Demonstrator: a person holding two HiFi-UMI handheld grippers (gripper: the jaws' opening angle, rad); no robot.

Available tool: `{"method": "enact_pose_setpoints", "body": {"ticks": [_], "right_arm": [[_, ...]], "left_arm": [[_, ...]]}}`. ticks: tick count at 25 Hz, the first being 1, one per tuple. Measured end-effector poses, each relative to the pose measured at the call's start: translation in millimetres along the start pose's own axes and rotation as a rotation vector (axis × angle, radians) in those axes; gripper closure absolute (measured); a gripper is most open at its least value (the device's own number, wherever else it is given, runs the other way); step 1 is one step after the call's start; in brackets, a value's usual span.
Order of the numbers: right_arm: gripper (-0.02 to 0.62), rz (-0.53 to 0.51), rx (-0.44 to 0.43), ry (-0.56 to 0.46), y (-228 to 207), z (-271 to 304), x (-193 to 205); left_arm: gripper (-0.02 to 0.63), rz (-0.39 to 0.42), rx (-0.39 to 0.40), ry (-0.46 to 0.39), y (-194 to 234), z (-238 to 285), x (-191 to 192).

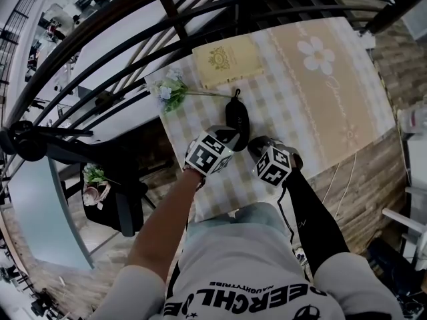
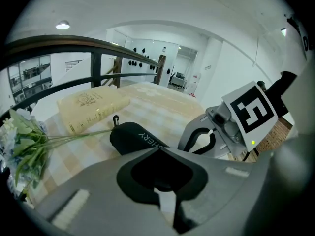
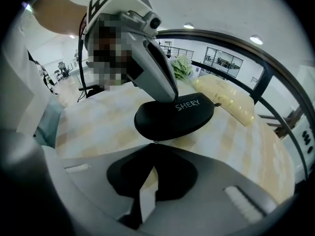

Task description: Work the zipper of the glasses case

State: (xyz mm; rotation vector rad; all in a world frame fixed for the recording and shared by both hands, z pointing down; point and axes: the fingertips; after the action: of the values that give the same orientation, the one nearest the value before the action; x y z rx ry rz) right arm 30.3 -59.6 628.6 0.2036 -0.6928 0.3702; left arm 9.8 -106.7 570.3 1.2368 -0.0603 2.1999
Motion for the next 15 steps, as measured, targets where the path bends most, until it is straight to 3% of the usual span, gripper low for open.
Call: {"method": "enact_pose_setpoints", "body": {"ticks": [6,15], "right_arm": [[0.566,-0.052,0.012,0.001,-7.0,-10.5,1.5],[0.566,-0.021,0.147,-0.004,-61.2,-31.5,17.6]], "left_arm": [[0.597,-0.027,-0.019,0.037,-5.7,-3.8,3.1],[0.598,0.032,0.140,0.162,-51.6,19.8,19.6]]}}
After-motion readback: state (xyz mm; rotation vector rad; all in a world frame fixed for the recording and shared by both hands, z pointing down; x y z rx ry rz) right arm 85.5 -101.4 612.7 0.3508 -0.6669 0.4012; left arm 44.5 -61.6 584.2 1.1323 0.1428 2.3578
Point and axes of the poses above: the fingertips, and each gripper's own axes: z forward along the fingers, y to its left, x out of its underside, and after that the axes turned 11 degrees about -y, right-handed
